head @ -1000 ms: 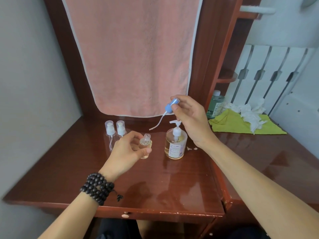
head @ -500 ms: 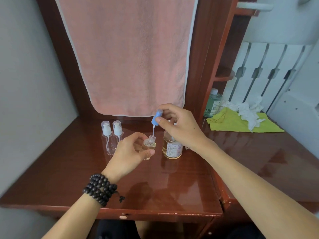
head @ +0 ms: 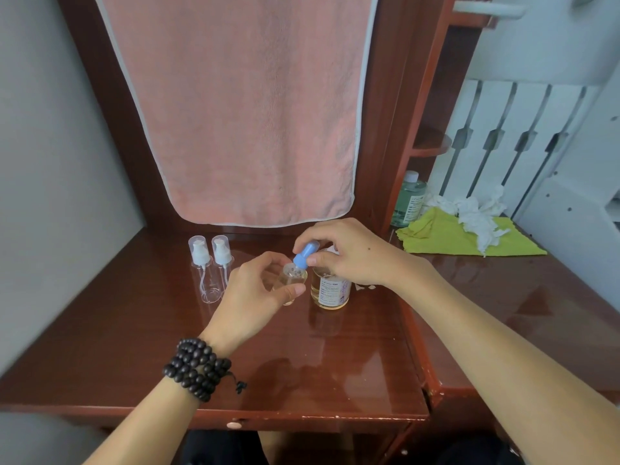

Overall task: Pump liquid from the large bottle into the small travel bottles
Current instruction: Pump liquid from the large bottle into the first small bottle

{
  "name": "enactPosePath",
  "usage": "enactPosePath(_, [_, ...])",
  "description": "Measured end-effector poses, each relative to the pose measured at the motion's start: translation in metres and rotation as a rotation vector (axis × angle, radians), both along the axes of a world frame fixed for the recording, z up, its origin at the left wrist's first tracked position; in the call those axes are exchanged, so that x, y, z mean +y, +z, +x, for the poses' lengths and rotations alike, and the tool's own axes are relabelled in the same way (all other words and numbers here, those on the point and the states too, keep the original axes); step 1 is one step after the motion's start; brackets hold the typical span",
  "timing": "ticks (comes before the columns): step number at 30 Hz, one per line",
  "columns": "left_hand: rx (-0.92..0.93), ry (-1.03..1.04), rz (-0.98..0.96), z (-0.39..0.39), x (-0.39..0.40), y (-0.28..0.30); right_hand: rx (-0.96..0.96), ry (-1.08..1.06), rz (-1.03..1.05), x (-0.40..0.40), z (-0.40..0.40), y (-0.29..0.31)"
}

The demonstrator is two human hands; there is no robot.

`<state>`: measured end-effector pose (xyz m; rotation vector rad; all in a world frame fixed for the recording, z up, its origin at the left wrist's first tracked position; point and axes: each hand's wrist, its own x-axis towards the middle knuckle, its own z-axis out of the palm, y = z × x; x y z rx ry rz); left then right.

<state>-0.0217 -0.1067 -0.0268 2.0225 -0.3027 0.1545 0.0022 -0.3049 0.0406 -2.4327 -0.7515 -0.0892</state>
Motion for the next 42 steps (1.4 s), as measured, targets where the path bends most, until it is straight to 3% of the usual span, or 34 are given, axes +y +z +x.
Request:
enactPosePath(7, [-0.036,0.004,0.053,-0.003,-0.004,-0.002,0.113,-0.101,-0.213,0.002,-0.003,0.009])
enactPosePath(10, [-0.029,-0.007,0.056,-0.004,-0.004,-0.003,0.154,-0.144,-0.198,0.0,-0.005,0.007])
enactPosePath(14, [-0.033,-0.021,0.016,-0.005,-0.004,0.0,0.234,-0.018,-0.15,-0.005,-0.008,0.008])
enactPosePath(18, [-0.043,-0.013,0.022,-0.004,-0.005,0.001,0.163,0.021,-0.121,-0.008,-0.008,0.016])
enactPosePath(24, [-0.063,-0.025,0.051,-0.008,-0.008,0.002,0.078,-0.172,-0.324,0.001,-0.003,0.01])
enactPosePath(29, [-0.058,-0.006,0.041,-0.006,-0.004,0.002,0.189,-0.016,-0.144,-0.005,-0.013,0.017])
enactPosePath(33, [-0.072,-0.014,0.065,-0.007,-0.006,0.003,0.123,-0.145,-0.213,0.003,-0.008,0.007])
enactPosePath(38, [-0.07,-0.004,0.053,-0.005,-0.004,0.001,0.095,-0.03,-0.118,-0.004,-0.006,-0.004])
enactPosePath(42, [-0.076,-0.003,0.077,-0.006,-0.003,0.001,0.091,-0.109,-0.155,-0.001,-0.002,-0.009])
